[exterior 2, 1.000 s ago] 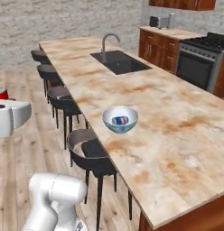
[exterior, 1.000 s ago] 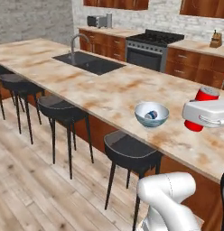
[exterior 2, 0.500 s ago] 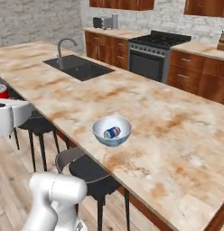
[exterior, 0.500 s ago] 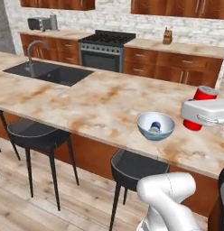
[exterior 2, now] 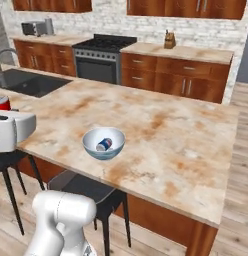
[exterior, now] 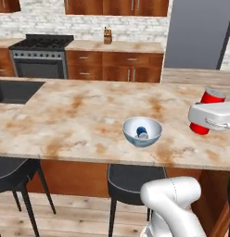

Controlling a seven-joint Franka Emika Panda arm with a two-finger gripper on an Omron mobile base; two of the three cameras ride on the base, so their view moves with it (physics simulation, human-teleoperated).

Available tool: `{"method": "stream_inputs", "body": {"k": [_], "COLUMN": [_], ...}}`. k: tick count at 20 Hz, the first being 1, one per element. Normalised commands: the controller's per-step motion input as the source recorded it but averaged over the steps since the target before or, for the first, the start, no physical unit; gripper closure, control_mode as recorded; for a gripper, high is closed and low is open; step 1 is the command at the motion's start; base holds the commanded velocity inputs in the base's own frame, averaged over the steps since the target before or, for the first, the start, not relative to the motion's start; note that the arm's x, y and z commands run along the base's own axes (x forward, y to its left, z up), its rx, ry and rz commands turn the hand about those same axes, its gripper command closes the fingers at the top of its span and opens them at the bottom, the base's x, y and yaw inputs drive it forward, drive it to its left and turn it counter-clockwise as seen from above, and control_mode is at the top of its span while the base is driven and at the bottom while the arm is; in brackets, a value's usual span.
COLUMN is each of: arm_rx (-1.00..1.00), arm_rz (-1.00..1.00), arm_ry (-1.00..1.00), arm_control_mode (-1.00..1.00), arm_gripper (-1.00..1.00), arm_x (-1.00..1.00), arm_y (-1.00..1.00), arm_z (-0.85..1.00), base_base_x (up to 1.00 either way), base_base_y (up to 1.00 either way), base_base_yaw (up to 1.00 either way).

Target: Open the fridge, grab two sodas, and place both sodas inside the bowl with ice on the dining counter.

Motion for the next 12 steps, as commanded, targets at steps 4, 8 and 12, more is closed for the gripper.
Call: {"method": "stream_inputs", "body": {"k": [4,8,12], "arm_rx": [0.0,0.0,0.0], "arm_rz": [0.0,-0.11,-0.29], "arm_ry": [0.0,0.04,0.37], "arm_control_mode": [1.0,-1.0,-1.0], "arm_gripper": [1.0,1.0,1.0], "arm_x": [0.0,0.24,1.0], "arm_y": [0.0,0.05,-0.05], "arm_z": [0.0,-0.05,-0.3], "base_base_x": [0.65,0.59,0.0], "base_base_y": [0.46,0.36,0.0], "base_base_yaw": [-0.6,-0.42,0.0]}}
